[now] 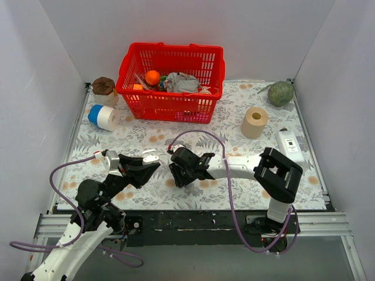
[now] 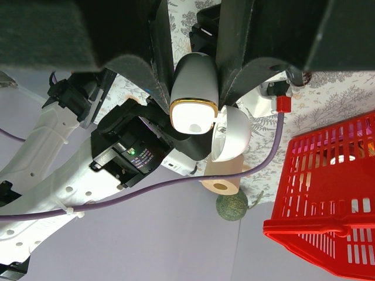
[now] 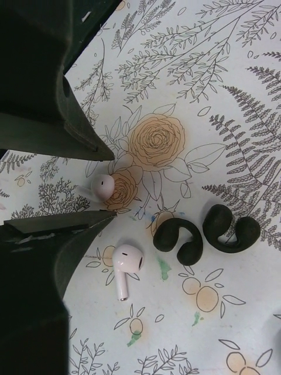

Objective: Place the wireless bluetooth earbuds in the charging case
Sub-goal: Pick up the earbud from the center of the board, then place the earbud in the charging case.

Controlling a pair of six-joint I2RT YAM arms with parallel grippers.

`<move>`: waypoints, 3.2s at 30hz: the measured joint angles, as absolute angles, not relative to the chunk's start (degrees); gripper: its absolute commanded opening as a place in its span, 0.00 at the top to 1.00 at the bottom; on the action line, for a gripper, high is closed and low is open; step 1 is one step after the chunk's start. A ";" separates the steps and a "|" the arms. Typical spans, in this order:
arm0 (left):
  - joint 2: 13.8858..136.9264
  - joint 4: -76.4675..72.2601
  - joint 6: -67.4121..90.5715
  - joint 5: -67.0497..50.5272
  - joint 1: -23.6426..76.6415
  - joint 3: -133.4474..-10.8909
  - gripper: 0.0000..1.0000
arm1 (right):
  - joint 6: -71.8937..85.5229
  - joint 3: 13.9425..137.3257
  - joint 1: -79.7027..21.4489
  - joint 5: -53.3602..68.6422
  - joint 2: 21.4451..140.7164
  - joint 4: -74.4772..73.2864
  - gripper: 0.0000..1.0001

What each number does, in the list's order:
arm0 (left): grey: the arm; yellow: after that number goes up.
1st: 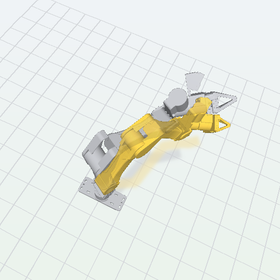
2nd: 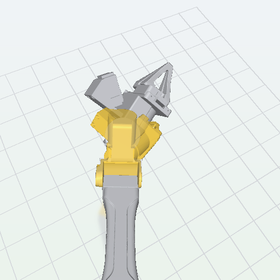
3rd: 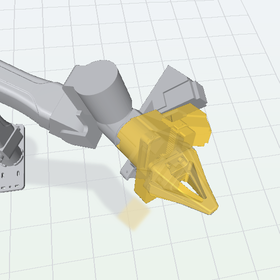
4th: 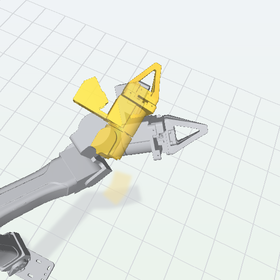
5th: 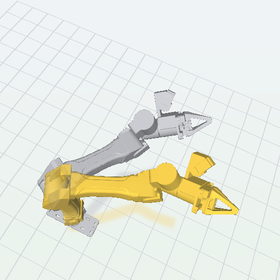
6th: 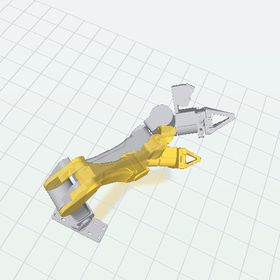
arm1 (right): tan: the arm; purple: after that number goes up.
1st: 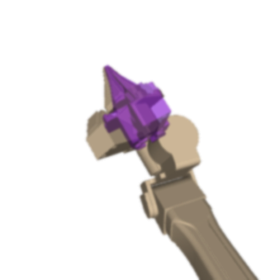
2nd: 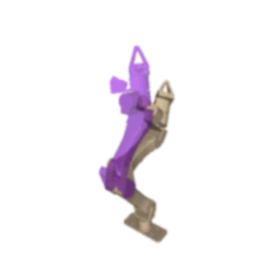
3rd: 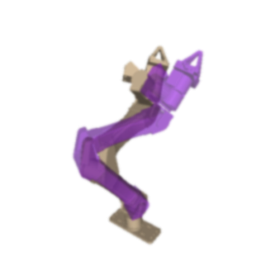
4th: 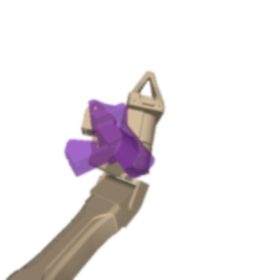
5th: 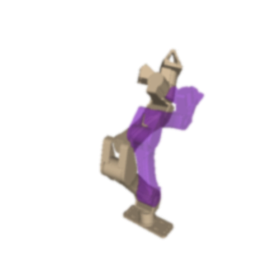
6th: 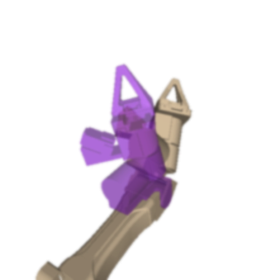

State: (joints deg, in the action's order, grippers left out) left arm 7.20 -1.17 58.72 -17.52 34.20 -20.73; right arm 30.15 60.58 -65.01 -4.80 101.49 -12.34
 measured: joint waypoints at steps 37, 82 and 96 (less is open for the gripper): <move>6.52 -0.40 58.74 -17.37 34.20 -20.73 1.00 | 32.91 60.86 -67.05 -8.56 101.91 -13.08 0.69; 39.48 -30.92 54.52 -18.02 34.20 -32.53 1.00 | 11.03 101.54 -67.51 -35.99 80.16 -32.40 0.99; 56.88 -54.13 56.38 -24.56 34.20 -33.32 1.00 | -1.37 69.80 -67.53 -28.84 59.88 -1.52 0.99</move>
State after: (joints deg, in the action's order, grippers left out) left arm 56.88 -54.13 56.38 -24.56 34.20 -33.32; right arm -1.37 69.80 -67.53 -28.84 59.88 -1.52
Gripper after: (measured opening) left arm 0.273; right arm 0.271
